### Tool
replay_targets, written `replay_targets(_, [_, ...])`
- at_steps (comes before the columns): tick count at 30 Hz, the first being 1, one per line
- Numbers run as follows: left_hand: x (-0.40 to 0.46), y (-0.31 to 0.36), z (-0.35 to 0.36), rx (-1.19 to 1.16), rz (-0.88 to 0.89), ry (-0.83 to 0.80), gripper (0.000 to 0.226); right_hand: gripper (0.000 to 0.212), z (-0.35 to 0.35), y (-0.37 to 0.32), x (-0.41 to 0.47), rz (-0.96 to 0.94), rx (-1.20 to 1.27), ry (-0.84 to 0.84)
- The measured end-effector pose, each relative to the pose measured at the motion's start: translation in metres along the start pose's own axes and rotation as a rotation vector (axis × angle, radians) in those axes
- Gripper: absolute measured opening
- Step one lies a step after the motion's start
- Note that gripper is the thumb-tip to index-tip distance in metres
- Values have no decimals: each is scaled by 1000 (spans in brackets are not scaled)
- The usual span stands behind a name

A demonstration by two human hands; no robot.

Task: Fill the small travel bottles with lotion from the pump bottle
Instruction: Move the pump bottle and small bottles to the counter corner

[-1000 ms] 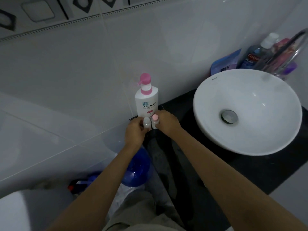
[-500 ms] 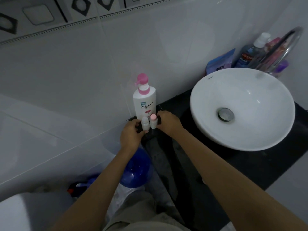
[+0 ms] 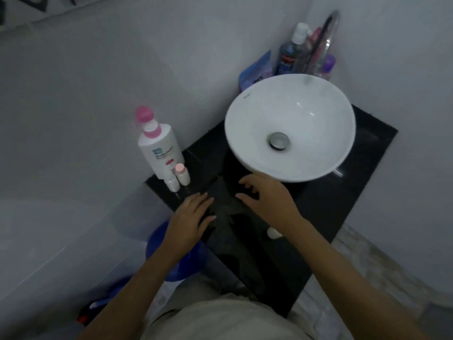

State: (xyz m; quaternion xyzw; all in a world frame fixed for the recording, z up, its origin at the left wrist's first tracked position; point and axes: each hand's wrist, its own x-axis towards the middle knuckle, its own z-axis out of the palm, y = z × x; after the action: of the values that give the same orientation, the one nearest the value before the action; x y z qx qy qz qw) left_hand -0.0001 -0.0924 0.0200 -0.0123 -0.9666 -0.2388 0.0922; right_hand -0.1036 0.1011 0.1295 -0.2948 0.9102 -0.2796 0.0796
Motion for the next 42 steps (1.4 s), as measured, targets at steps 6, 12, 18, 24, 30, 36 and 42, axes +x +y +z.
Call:
replay_targets(6, [-27,-8,42,138,184,-292,58,45,-11,48,-78,290,-9,157])
replay_targets(12, [-44,-18,46,147,184,-363,59,60,23,66,-105,530,-15,5])
replay_targets(18, [-42,-17,43,147,127,-375,59,28,41,72,-90,558,30,4])
replay_targets(24, [-40,-14,38,154,-14,-349,62,24,33,44,-49,407,132,-15])
replay_targets(30, [-39,-9,40,166,-20,-334,56,29,43,-4,45,152,136,-102])
replay_targets(36, [-42,-12,46,219,-44,-340,56,28,76,-29,119,148,83,-281])
replay_targets(42, [-43,-10,49,260,-64,-310,57,20,102,-29,146,140,-7,-345])
